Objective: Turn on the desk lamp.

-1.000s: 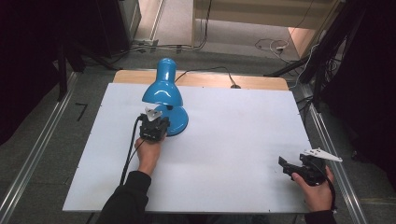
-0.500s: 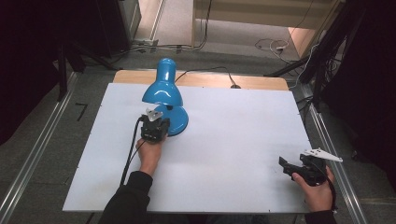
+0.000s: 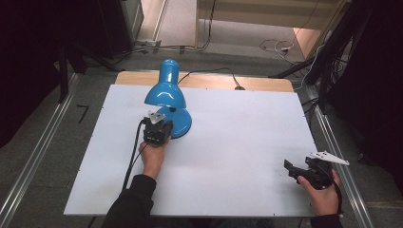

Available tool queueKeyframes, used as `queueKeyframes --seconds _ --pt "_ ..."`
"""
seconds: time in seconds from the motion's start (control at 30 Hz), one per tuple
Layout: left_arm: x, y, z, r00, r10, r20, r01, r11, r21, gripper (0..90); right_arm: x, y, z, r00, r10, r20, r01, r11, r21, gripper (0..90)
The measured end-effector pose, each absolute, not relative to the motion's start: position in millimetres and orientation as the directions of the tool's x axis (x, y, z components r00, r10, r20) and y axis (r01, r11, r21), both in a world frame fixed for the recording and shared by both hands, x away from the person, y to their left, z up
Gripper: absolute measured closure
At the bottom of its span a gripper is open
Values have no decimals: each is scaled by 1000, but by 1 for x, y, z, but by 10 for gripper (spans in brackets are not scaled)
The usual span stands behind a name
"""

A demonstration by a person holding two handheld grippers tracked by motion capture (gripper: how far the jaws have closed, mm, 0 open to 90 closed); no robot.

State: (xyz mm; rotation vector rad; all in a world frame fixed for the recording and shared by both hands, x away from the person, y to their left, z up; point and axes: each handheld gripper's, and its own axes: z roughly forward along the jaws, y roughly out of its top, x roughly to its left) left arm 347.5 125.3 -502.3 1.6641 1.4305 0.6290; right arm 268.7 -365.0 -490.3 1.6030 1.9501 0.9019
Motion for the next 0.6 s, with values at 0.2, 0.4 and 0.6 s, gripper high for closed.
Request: queueKeyframes --seconds 0.2,0.4,0.6 --pt "347 125 -503 222 965 -139 543 -4 839 900 269 -365 -490 -216 975 59 677 106 728 120" --pt "346 125 -503 220 966 -136 543 -5 840 900 268 -365 -490 -215 975 63 678 102 728 120" --pt "345 125 -503 221 966 -137 541 -4 841 900 268 -365 -490 -218 974 62 676 105 729 120"
